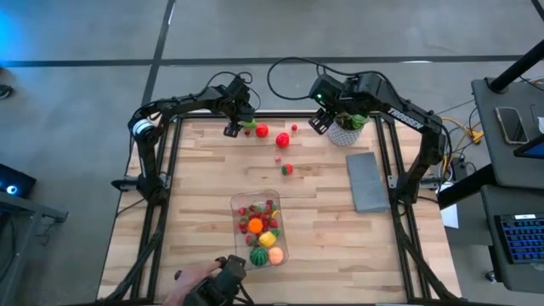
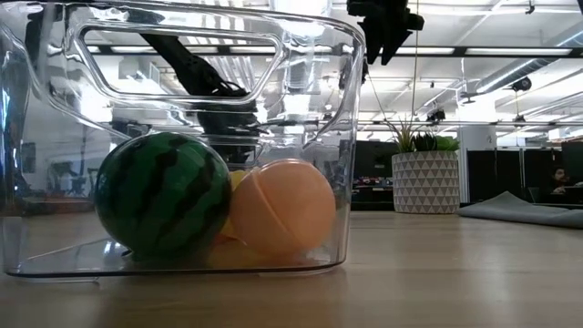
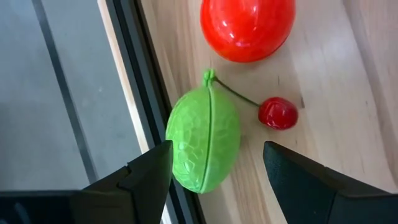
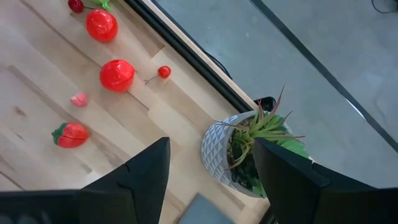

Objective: Pick and placing Produce into tupperware
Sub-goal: Put the green melon into the transparent bin

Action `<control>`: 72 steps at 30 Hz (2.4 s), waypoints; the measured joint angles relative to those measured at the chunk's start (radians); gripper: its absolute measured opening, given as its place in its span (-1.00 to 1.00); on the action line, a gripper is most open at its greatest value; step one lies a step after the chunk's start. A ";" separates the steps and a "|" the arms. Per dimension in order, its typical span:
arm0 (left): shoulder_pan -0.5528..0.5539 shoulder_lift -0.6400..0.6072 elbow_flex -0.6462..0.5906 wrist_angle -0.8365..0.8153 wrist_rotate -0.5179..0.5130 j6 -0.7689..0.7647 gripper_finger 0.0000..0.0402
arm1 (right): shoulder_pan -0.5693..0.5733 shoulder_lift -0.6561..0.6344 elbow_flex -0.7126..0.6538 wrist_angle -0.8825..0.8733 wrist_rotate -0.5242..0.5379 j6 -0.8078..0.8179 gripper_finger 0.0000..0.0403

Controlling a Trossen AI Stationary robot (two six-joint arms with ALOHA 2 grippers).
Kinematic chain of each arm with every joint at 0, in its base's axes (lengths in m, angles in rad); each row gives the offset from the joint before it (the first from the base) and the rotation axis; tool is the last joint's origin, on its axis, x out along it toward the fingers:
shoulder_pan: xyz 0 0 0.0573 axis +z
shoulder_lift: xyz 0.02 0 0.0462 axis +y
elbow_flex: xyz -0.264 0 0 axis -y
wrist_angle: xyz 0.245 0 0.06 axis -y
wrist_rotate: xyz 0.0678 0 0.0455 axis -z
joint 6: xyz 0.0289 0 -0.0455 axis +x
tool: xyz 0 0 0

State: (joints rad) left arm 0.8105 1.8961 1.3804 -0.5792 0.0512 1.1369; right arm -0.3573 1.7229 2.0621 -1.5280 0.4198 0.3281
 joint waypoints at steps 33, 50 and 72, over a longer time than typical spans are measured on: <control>0.033 0.059 0.001 -0.003 -0.060 -0.143 0.17 | -0.004 -0.001 0.000 0.006 0.008 -0.025 0.11; -0.017 0.090 0.000 0.092 -0.045 -0.038 0.17 | -0.017 -0.001 0.000 0.006 0.002 -0.041 0.11; -0.034 0.092 0.003 0.108 -0.049 -0.059 0.04 | -0.028 -0.001 0.000 0.006 0.000 -0.041 0.11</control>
State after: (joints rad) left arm 0.7765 1.9877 1.3830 -0.4707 0.0025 1.0775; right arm -0.3851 1.7218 2.0621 -1.5215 0.4202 0.2874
